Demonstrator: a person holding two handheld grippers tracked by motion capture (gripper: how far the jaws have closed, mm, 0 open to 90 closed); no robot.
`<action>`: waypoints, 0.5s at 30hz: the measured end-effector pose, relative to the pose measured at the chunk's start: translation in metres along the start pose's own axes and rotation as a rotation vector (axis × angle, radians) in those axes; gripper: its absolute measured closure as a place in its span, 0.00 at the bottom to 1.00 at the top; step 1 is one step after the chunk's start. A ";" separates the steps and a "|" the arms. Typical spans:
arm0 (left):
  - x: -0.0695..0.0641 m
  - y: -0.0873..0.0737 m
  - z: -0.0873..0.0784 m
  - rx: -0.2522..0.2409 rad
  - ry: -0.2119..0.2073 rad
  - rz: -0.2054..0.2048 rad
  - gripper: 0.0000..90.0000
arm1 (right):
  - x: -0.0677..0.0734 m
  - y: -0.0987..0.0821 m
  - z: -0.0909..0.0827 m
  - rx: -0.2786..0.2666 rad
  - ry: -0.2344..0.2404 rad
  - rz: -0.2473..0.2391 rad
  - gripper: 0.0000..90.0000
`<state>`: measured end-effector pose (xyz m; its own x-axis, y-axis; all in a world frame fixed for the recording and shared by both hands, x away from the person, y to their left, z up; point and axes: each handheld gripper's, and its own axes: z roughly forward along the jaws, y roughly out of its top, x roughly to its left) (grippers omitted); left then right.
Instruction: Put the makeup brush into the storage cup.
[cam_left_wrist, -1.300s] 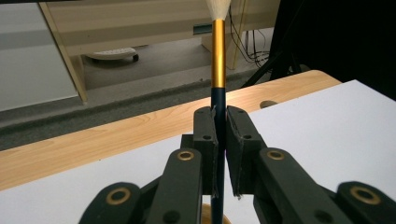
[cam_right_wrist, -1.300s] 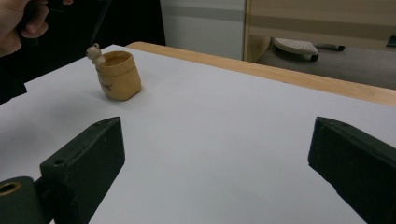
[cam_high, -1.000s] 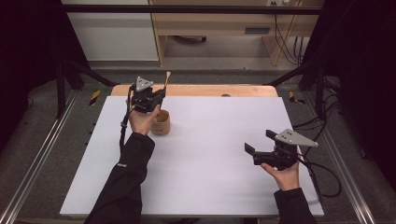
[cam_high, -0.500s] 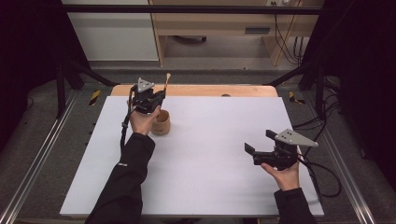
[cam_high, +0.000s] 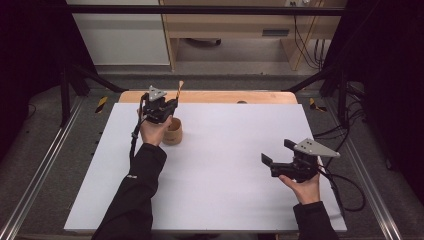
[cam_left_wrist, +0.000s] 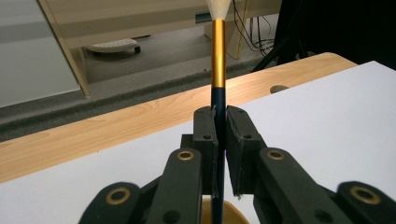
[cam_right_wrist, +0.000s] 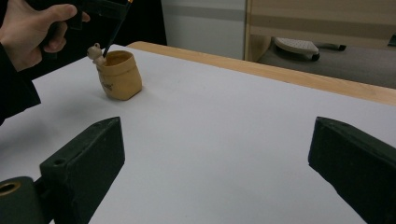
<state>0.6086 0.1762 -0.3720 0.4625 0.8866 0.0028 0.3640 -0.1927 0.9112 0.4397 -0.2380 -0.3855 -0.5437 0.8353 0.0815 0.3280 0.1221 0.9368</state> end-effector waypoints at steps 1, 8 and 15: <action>0.000 -0.001 0.001 0.001 0.000 -0.005 0.92 | 0.000 0.000 0.000 -0.002 0.000 -0.001 0.05; -0.002 -0.005 0.005 0.003 0.000 0.005 0.92 | -0.001 0.000 -0.001 -0.003 0.000 0.003 0.05; -0.002 -0.011 0.007 0.014 -0.001 0.011 0.92 | -0.001 0.000 -0.001 -0.002 0.000 0.005 0.05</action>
<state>0.6094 0.1732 -0.3854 0.4672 0.8841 0.0122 0.3703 -0.2082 0.9053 0.4395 -0.2396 -0.3857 -0.5417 0.8361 0.0864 0.3291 0.1164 0.9371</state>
